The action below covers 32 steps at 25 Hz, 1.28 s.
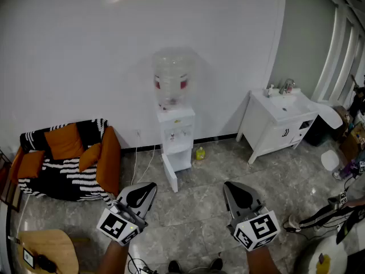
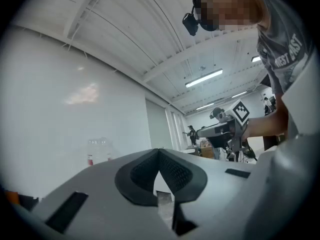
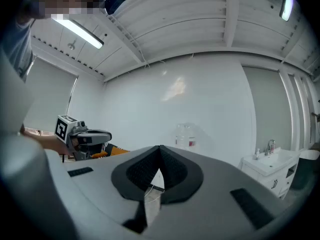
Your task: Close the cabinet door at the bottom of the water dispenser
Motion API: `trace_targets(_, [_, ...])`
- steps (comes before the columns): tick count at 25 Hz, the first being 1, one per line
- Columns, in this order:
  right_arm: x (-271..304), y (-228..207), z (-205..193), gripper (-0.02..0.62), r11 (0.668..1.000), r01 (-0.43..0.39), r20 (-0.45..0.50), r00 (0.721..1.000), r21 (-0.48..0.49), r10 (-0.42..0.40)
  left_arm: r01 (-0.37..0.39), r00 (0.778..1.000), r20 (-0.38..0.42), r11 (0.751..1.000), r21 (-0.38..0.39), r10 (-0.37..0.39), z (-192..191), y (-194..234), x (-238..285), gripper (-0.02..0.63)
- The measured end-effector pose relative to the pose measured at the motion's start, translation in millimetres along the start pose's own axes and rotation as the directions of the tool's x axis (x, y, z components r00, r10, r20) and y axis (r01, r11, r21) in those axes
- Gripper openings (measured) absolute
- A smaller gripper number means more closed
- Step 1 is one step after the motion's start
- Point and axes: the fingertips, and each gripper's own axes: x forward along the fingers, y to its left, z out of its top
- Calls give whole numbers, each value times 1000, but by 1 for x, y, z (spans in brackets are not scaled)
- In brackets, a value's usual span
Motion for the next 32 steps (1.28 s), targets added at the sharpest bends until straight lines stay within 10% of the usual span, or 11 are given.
trace_targets(32, [35,12,-8,31,999,9,6,1000,44,-9,68,998,14,997,-25,-68,-13,30,5,14])
